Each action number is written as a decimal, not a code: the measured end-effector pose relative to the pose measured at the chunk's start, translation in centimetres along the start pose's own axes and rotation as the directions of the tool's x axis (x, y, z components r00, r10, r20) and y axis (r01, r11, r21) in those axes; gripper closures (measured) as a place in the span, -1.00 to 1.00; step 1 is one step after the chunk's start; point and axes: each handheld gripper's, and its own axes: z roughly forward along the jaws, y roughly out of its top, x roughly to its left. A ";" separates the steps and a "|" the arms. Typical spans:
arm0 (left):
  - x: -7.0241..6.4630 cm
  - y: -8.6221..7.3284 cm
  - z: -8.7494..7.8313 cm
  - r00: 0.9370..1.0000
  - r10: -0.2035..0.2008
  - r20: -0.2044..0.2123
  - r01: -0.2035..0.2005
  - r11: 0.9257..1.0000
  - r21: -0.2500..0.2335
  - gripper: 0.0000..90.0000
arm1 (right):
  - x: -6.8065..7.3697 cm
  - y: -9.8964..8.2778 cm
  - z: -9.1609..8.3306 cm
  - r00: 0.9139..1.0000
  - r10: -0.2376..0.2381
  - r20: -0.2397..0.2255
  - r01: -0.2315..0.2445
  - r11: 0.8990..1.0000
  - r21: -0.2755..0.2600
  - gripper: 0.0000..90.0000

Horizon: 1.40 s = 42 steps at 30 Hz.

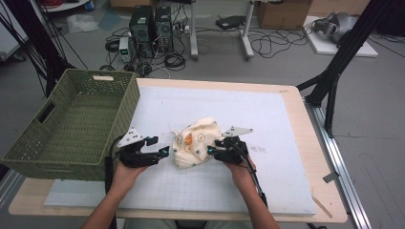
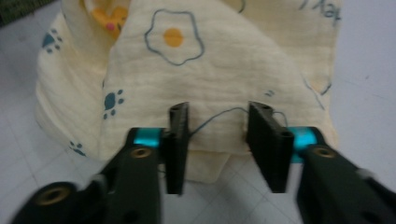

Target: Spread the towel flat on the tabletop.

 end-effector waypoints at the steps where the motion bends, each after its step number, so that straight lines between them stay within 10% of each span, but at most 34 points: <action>1: 0.0 0.0 0.0 1.000 -0.002 0.000 0.002 1.000 -0.002 -0.22 | 0.1 0.0 0.2 1.000 -0.016 0.001 0.016 1.000 0.011 0.55; 5: 0.1 0.0 0.0 1.000 -0.008 -0.002 0.008 1.000 -0.002 -0.20 | 0.4 0.0 -0.2 0.998 -0.066 0.008 0.066 0.997 0.026 0.95; 10: 0.1 0.0 0.0 1.000 -0.007 -0.004 0.007 1.000 -0.004 -0.17 | 0.0 0.1 -1.4 0.998 -0.059 0.027 0.060 0.998 -0.028 0.99; 15: 0.1 0.0 0.0 1.000 -0.008 -0.009 0.008 1.000 -0.007 -0.17 | 0.1 0.3 -1.2 1.000 -0.002 -0.020 0.001 0.997 -0.079 -0.02; 18: 0.1 0.0 0.0 1.000 -0.008 -0.007 0.008 1.000 -0.005 -0.17 | 0.9 0.2 0.3 0.998 -0.042 0.036 0.043 0.999 -0.026 -0.20; 20: 0.0 0.0 0.1 1.000 -0.006 -0.007 0.006 1.000 -0.002 -0.17 | 1.1 0.2 1.3 0.996 -0.066 0.062 0.065 0.998 0.015 -0.03; 23: 0.0 0.0 0.0 1.000 -0.010 -0.006 0.010 1.000 -0.005 -0.16 | 1.0 0.1 1.8 0.996 -0.077 0.034 0.076 0.996 0.053 0.77; 32: 0.2 0.0 -0.2 1.000 -0.010 -0.005 0.010 1.000 -0.009 -0.15 | 0.7 0.1 -2.5 0.991 -0.132 0.006 0.132 0.991 0.034 0.81; 42: 0.1 0.0 0.1 1.000 -0.009 0.002 0.009 1.000 -0.006 -0.12 | -1.7 -2.8 -7.8 0.981 -0.157 0.116 0.143 0.983 0.116 0.83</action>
